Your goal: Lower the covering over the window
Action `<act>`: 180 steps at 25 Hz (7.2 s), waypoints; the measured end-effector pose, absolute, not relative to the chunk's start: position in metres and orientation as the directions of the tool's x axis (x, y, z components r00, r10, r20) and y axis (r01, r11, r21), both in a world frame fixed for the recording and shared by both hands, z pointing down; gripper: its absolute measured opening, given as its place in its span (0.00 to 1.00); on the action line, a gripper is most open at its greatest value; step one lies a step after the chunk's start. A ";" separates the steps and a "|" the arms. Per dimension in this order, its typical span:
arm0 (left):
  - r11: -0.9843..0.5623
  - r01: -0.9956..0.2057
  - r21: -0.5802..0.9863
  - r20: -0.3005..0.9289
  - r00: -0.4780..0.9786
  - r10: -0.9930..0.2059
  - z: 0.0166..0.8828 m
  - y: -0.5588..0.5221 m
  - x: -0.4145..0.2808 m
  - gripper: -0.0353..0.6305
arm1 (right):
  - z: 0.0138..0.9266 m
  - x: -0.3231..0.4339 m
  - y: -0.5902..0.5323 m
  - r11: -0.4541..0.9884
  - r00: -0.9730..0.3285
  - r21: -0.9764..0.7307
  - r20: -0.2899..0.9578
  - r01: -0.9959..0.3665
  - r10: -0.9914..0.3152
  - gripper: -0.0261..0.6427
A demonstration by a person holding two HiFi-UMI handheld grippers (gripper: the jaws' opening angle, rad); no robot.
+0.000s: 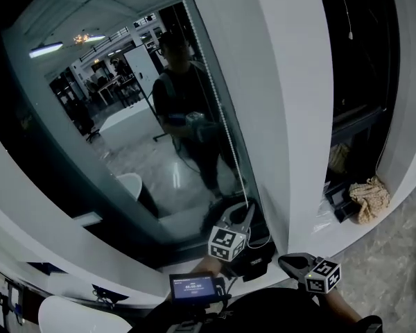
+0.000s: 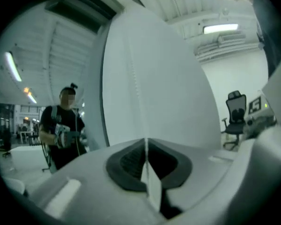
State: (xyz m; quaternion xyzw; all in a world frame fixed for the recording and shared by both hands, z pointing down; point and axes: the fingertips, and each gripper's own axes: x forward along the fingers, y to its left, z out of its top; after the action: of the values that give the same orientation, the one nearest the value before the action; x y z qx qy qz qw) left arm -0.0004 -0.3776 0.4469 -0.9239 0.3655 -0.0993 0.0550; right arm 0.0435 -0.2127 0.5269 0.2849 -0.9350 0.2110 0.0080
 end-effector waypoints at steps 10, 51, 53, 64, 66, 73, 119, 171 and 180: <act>-0.854 -0.515 -0.080 0.318 0.799 -0.511 0.566 -0.267 0.002 0.05 | 0.311 0.010 -0.222 0.796 -0.764 -0.040 -0.255 -0.604 -0.592 0.04; -0.463 -0.876 0.134 -0.256 0.421 -0.870 0.364 -0.273 -0.178 0.33 | 0.393 -0.064 -0.285 0.642 -0.671 0.613 0.233 -0.460 -0.703 0.06; -0.463 -0.869 0.173 -0.274 0.409 -0.870 0.362 -0.281 -0.192 0.36 | 0.431 -0.066 -0.286 0.681 -0.663 0.580 0.297 -0.447 -0.688 0.06; -0.692 -0.645 0.323 -0.289 0.629 -0.722 0.346 -0.293 -0.163 0.42 | 0.536 -0.051 -0.279 0.788 -0.608 0.454 0.506 -0.415 -0.612 0.06; -0.757 -0.624 0.192 -0.254 0.714 -0.653 0.329 -0.293 -0.124 0.44 | 0.570 -0.053 -0.273 0.815 -0.573 0.445 0.581 -0.371 -0.578 0.06; -0.917 -0.395 -0.054 0.730 0.611 -0.306 0.507 -0.259 -0.144 0.42 | 0.602 -0.019 -0.276 0.821 -0.544 0.281 0.637 -0.496 -0.547 0.06; -0.772 -0.632 0.060 0.016 0.774 -0.633 0.416 -0.333 -0.036 0.06 | 0.606 -0.005 -0.231 0.796 -0.763 -0.190 0.478 -0.574 -0.436 0.18; -0.368 -0.879 0.303 0.357 0.463 -0.812 0.608 -0.233 -0.177 0.16 | 0.277 -0.075 -0.292 0.563 -0.736 0.600 -0.062 -0.567 -0.675 0.05; -0.652 -0.717 0.246 -0.162 0.633 -0.757 0.383 -0.266 -0.123 0.15 | 0.513 -0.076 -0.288 0.748 -0.660 0.463 0.374 -0.475 -0.651 0.05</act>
State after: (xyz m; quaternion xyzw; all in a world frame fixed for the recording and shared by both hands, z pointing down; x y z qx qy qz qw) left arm -0.1234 -0.2659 0.3832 -0.9001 0.4094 0.1260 -0.0795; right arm -0.0761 -0.2882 0.5128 0.3141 -0.8961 -0.1649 0.2667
